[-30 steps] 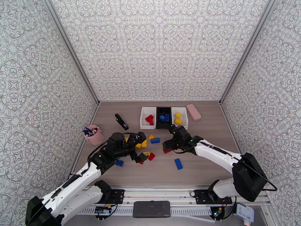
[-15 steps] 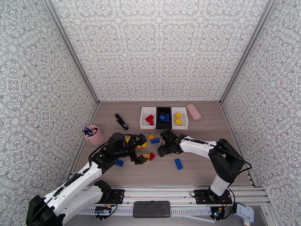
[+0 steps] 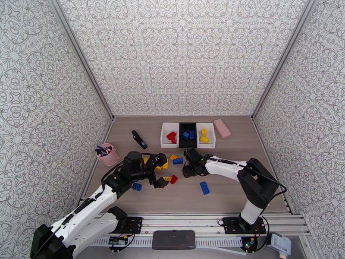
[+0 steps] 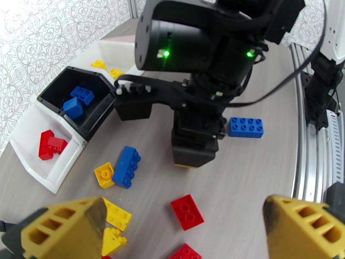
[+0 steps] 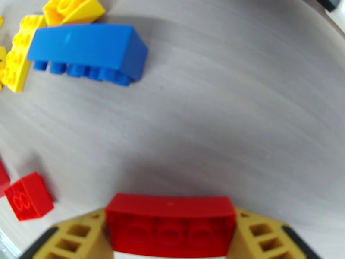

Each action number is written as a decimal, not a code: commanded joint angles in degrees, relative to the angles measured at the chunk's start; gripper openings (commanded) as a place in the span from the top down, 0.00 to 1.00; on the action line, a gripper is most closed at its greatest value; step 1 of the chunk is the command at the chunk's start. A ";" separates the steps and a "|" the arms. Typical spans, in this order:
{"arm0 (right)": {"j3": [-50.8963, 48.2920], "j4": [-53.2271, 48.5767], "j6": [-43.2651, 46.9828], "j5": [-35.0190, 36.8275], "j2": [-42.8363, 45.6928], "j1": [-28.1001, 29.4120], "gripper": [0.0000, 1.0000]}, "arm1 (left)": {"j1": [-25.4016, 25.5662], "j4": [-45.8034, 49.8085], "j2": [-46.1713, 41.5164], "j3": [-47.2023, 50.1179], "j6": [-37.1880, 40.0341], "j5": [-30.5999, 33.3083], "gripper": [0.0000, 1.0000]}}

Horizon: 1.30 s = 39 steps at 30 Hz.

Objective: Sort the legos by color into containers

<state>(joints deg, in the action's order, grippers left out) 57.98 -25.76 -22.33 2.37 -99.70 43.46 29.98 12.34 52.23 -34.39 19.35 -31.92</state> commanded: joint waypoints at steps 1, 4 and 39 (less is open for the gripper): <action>1.68 0.95 -0.62 0.91 2.85 0.17 0.43 | -0.70 -1.42 -0.46 -0.06 -0.11 -1.44 0.00; 3.83 0.45 0.09 1.93 4.04 0.04 0.44 | -0.70 -1.69 -0.68 -0.06 -0.44 -1.41 0.00; 44.24 14.21 14.99 -1.77 -21.74 -7.29 0.50 | -1.77 -11.65 -6.28 6.09 -13.32 11.69 0.00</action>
<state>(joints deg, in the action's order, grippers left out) 98.04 -13.58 -9.04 1.74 -118.34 36.36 28.69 2.26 46.17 -28.75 7.79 -21.85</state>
